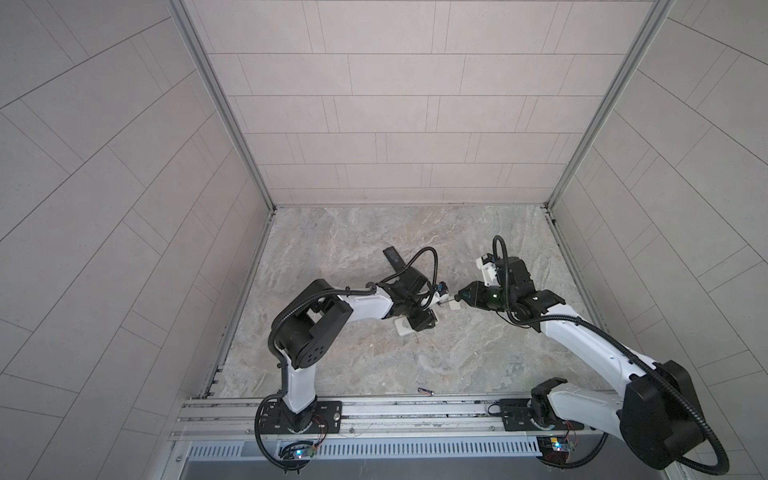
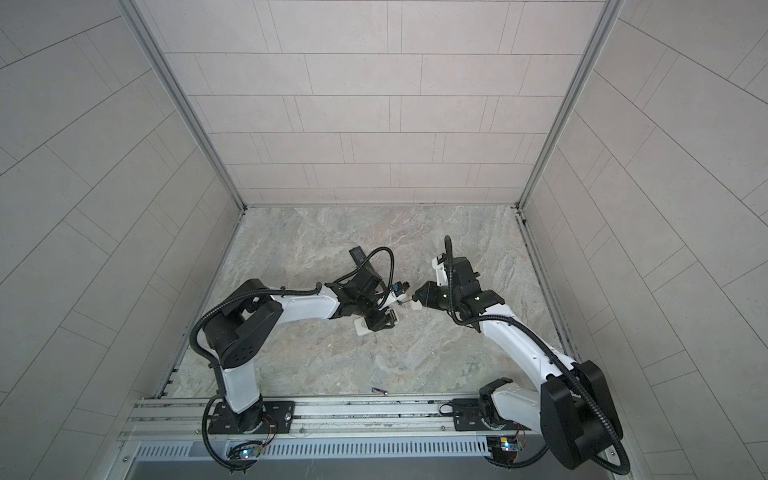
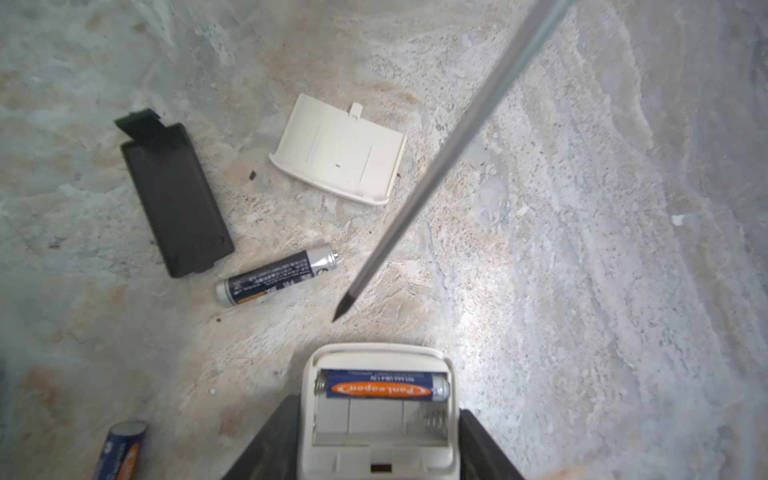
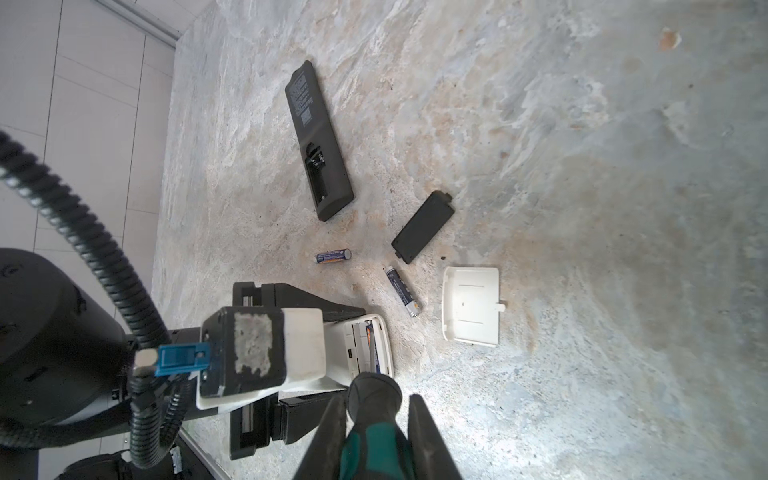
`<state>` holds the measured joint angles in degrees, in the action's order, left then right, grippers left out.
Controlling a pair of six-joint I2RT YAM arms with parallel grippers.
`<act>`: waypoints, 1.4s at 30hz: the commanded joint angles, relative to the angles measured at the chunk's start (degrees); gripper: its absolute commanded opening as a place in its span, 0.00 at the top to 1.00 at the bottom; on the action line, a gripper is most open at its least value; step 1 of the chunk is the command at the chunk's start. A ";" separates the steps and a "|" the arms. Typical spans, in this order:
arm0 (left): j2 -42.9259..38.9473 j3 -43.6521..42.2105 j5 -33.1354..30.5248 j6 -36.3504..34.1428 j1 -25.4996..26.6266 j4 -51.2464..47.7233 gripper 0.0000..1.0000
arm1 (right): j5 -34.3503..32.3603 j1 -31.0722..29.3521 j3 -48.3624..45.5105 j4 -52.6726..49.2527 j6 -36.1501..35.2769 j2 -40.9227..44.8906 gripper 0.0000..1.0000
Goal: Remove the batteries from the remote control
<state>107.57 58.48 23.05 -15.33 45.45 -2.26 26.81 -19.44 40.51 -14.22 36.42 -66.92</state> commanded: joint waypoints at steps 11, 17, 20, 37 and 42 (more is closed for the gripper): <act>1.28 -0.84 2.66 -2.18 -0.01 -3.90 0.51 | -3.96 -5.24 1.32 -1.82 -5.03 -4.22 0.99; 1.15 -0.91 2.18 -1.82 0.01 -3.71 0.51 | -6.75 -6.94 2.35 -4.37 -6.60 -5.50 0.99; 1.16 -0.79 1.87 -1.33 0.02 -3.49 0.51 | -9.85 -8.76 4.06 -7.49 -8.04 -6.42 0.99; 1.39 -0.72 0.51 0.20 -0.01 -2.93 0.51 | -5.22 -10.10 9.72 -14.68 -3.93 -16.27 1.00; 1.15 -1.35 0.50 0.54 0.00 -2.16 0.51 | -2.21 -7.75 7.21 -9.07 0.47 -15.36 1.00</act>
<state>107.59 58.48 23.70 -14.92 45.25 -2.37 21.56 -27.53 51.51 -25.47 32.95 -79.81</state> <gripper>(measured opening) 0.551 0.241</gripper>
